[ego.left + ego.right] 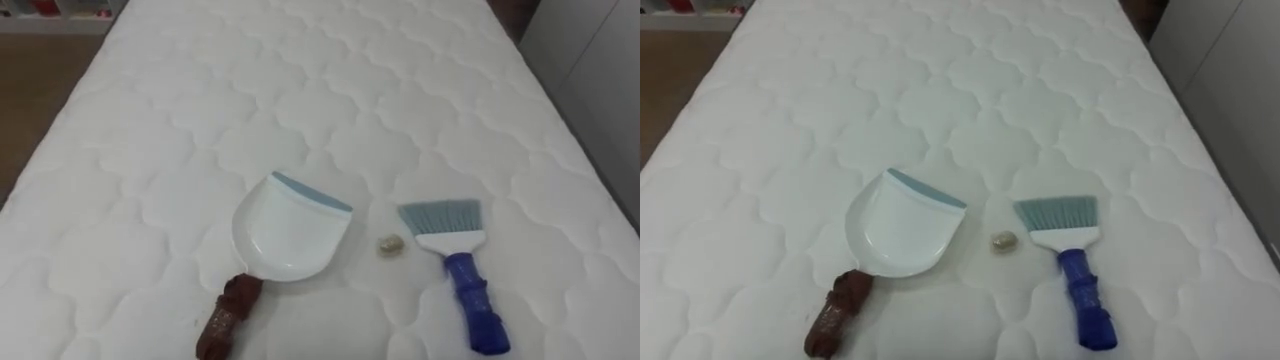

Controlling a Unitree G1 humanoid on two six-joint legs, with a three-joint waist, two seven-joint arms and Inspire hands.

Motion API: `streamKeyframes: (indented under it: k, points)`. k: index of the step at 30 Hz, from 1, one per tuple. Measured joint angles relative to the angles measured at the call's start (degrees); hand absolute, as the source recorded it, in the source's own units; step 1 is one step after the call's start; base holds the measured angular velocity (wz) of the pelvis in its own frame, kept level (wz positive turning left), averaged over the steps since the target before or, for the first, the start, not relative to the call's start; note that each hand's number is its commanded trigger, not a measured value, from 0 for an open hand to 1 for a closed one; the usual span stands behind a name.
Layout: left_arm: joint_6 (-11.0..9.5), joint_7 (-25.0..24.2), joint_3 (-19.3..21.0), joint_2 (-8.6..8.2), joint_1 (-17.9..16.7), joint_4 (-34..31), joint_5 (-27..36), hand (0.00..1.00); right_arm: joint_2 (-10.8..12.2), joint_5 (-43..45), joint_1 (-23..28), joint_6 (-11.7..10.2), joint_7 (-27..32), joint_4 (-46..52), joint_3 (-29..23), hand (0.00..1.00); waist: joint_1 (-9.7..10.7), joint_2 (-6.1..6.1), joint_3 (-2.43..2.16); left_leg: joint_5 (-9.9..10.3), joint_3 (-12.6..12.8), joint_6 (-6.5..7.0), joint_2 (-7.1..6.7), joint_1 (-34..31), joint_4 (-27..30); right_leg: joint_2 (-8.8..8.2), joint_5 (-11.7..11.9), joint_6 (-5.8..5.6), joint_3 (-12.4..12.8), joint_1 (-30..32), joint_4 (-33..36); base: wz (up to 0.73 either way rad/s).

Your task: Clean bed

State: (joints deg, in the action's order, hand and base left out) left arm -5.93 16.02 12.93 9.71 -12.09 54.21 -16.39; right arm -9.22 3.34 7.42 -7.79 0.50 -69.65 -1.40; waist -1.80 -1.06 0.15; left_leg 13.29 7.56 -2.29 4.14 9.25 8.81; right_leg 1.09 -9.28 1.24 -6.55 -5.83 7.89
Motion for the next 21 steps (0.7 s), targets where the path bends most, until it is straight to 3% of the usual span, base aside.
streamKeyframes:
  k: [3, 6, 12, 21]
  points:
    - [-3.2, 4.3, 0.4, 0.04, 1.4, -3.7, 0.0, 0.0, 0.0, 1.4, -0.1, -0.2, -0.3, 0.8, 0.0, 0.0, 0.0, 0.33, -0.08, 0.0, 0.0, 0.0, -0.01, -0.1, 0.0, -0.02, 0.0, 0.0, -0.1, -0.2, 0.2, -0.03]
    - [-4.8, 7.1, -0.9, -0.1, 1.3, -9.7, 0.1, 0.0, 0.0, 1.7, -0.2, -0.8, -0.8, 0.9, 0.0, 0.0, 0.4, 0.3, -0.1, 0.0, 0.0, 0.0, -0.01, -0.5, 0.1, -0.03, 0.0, 0.0, -0.3, 0.0, 0.2, 0.0]
    - [-7.9, 11.6, -3.6, -0.02, 1.3, -14.4, 0.9, 0.0, -0.1, 1.9, -0.5, -0.9, -2.1, 1.1, 0.1, 0.0, 0.3, 0.24, -0.23, 0.0, -0.2, 0.0, -0.01, -0.5, 0.1, -0.03, 0.0, 0.0, -0.6, -0.2, 0.0, 0.01]
    - [-8.7, 12.9, -8.8, 0.28, 1.4, -16.4, 3.1, 0.0, 0.0, 1.4, -0.7, -0.9, -3.3, 1.1, 0.2, 0.0, 1.0, 0.07, -0.09, 0.0, 0.0, 0.0, 0.01, 0.6, -0.1, 0.06, 0.0, 0.0, -0.1, -0.6, -0.1, 0.0]
